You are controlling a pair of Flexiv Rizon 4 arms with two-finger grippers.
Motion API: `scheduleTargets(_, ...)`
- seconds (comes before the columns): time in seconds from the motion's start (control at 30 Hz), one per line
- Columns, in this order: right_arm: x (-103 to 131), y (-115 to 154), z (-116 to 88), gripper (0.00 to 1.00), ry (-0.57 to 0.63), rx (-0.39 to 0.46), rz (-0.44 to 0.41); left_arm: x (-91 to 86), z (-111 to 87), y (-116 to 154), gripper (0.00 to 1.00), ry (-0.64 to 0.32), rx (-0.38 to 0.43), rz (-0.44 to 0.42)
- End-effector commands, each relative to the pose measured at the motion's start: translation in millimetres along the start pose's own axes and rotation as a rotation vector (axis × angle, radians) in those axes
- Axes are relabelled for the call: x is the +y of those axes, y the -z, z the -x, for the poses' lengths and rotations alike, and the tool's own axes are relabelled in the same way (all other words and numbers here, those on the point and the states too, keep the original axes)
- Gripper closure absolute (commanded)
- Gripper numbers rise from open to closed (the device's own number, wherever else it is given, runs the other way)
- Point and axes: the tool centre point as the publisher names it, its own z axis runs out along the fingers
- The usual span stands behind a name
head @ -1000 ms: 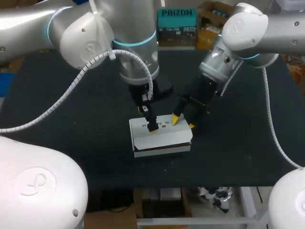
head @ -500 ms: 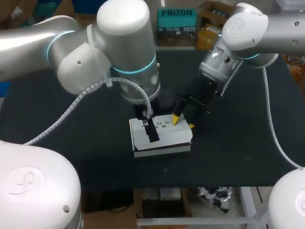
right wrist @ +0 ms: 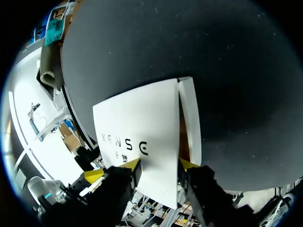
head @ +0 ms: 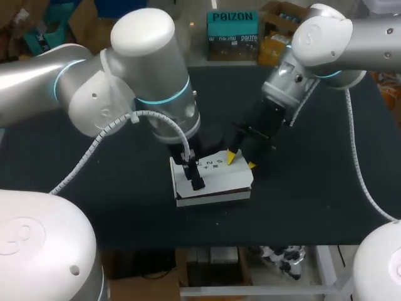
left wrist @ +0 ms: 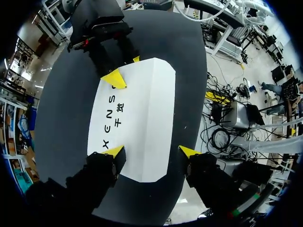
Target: Assemble the packaging by folding the flat box into shape, placing the metal phone stand inside, and closing the box properly
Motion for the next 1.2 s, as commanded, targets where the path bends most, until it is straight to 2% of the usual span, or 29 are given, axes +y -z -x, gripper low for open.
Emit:
scheduleTargets(0.03, 2, 0, 0, 0.49, -0.001, -0.002, -0.004, 0.9, 3.1, -10, 0.33, -0.002, 0.017, -0.007)
scheduleTargets(0.2, 2, 0, 0, 0.49, -0.001, -0.002, -0.004, 2.0, 0.9, -15, 0.36, 0.003, 0.032, -0.007)
scheduleTargets(0.33, 2, 0, 0, 0.49, -0.001, -0.002, -0.004, 2.5, 1.2, -19, 0.35, 0.008, 0.033, -0.004)
scheduleTargets(0.77, 2, 0, 0, 0.51, -0.001, -0.002, -0.004, 2.9, 5.7, -26, 0.4, 0.025, -0.015, 0.011)
scheduleTargets(1.07, 2, 0, 0, 0.51, -0.001, -0.002, -0.004, 0.8, 7.9, -26, 0.39, 0.011, -0.068, 0.007)
scheduleTargets(1.2, 2, 0, 0, 0.51, -0.001, -0.002, -0.004, 0.0, 10.0, -27, 0.43, 0.01, -0.09, 0.012)
